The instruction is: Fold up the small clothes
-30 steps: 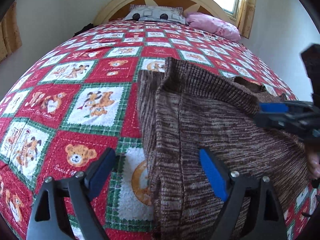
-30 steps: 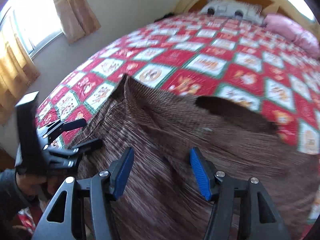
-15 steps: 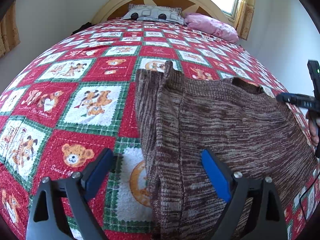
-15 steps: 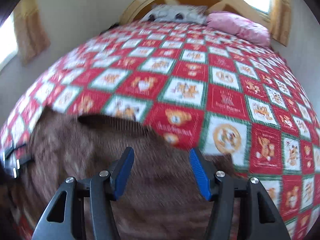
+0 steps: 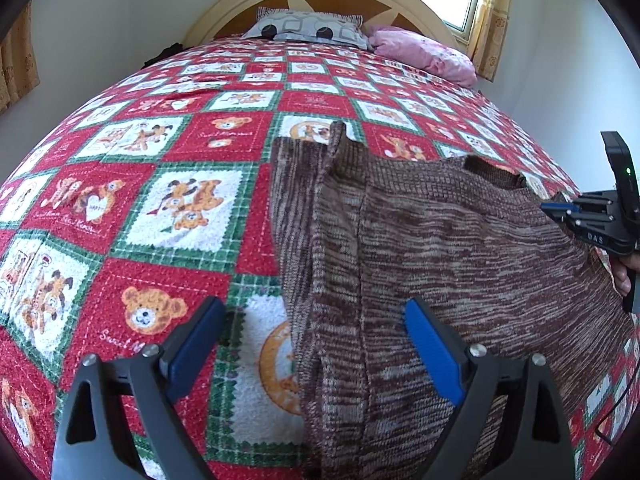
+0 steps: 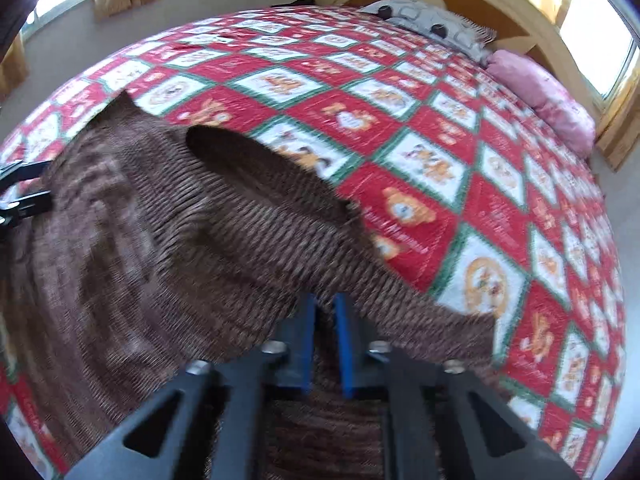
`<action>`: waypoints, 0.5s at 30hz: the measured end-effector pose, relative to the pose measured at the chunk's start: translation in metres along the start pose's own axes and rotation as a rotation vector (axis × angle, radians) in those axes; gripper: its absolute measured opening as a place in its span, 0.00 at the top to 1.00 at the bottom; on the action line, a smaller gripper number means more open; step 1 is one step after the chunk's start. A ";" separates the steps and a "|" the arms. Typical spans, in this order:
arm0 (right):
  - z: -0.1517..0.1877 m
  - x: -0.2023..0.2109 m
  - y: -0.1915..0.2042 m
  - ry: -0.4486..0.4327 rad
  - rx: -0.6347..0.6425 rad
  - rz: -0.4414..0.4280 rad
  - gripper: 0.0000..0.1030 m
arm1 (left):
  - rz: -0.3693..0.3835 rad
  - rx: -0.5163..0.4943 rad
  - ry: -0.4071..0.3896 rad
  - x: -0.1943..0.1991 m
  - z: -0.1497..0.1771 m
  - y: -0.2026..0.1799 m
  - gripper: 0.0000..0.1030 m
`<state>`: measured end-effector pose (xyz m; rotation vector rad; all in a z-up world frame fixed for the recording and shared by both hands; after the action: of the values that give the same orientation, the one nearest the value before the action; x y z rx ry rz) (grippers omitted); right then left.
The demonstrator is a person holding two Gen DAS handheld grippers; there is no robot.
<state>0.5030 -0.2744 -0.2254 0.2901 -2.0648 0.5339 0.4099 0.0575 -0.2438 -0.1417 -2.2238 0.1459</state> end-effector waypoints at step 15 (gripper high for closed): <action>0.000 0.006 -0.043 -0.011 -0.235 0.079 0.62 | 0.002 0.003 -0.001 0.000 0.000 0.000 0.08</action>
<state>0.5173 -0.3122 -0.2090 0.0735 -2.1318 0.3328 0.4103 0.0579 -0.2436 -0.1426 -2.2243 0.1503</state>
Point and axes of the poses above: each gripper's, at about its wrist camera, not at the fingertips, and x roughly against the way its jaws point, y to its left, z to its underside, the point moved 4 cm from there along -x, roughly the way its jaws point, and after that the axes turned 3 degrees about y, right-handed, at the moved point
